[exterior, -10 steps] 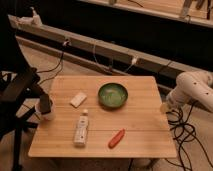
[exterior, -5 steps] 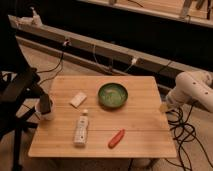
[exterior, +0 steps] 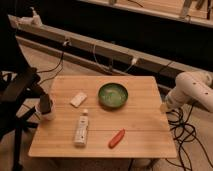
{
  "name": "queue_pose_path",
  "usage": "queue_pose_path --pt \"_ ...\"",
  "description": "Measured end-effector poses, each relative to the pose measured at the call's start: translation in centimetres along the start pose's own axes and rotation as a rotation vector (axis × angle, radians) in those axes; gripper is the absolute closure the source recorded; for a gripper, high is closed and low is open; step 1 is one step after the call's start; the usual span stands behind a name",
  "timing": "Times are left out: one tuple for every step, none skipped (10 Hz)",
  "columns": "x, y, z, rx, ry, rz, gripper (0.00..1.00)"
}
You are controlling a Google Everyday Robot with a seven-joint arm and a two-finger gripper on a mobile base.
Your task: Push the ceramic bowl across the table
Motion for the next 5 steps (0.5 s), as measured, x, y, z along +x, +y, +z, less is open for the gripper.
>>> queue_pose_path --pt "-0.8 0.1 0.0 -0.01 -0.016 -0.002 0.9" --pt "-2.6 0.6 0.0 -0.025 -0.045 -0.007 0.98" --pt "-5.1 1.5 0.0 -0.038 -0.081 -0.017 1.0" --pt "-7.0 2.2 -0.2 -0.051 -0.119 -0.013 1.0" --pt "-9.2 3.5 -0.9 -0.071 -0.178 -0.006 1.0"
